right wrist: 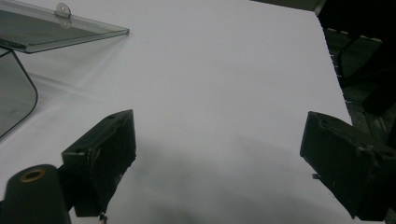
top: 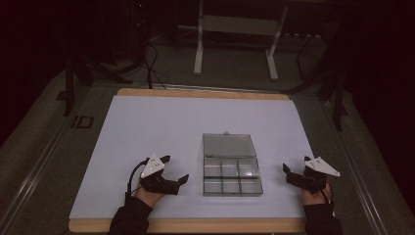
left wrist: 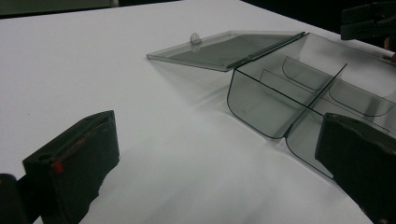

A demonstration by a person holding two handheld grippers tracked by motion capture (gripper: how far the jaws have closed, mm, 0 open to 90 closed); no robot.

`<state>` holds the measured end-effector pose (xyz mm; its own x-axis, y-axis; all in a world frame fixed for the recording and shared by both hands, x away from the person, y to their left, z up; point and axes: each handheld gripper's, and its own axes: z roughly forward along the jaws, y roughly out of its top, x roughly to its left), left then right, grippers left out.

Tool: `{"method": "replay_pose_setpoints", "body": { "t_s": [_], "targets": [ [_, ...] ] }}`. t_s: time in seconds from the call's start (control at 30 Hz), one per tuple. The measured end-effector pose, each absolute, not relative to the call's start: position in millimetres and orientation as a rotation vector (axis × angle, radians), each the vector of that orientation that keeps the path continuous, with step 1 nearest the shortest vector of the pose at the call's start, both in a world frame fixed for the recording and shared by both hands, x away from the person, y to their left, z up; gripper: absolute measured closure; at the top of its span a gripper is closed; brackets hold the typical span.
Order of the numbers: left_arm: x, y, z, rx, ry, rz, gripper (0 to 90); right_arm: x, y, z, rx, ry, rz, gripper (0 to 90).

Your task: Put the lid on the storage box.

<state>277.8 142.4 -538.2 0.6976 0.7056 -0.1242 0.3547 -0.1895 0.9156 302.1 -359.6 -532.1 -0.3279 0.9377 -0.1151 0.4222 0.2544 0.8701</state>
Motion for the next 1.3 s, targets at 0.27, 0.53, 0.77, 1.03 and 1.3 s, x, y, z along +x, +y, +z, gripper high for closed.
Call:
{"method": "replay_pose_setpoints", "body": {
  "t_s": [0.27,0.53,0.77,1.03,1.3],
  "targets": [
    [281,141,-538,1.838,0.798,0.331,0.8,302,-361,-532,1.246,1.873,1.013,10.4],
    [284,137,-536,1.979,0.813,0.175,2.1,303,-360,-532,1.245,1.873,1.001,12.7],
    [289,124,-520,2.007,0.836,0.075,2.2,302,-359,-532,1.241,1.874,0.998,12.8],
    [299,111,-492,1.979,0.828,0.094,2.2,302,-359,-532,1.244,1.873,1.003,12.8],
    [309,100,-484,1.992,0.855,0.130,2.2,302,-360,-532,1.244,1.874,1.007,12.8]
  ]
}}
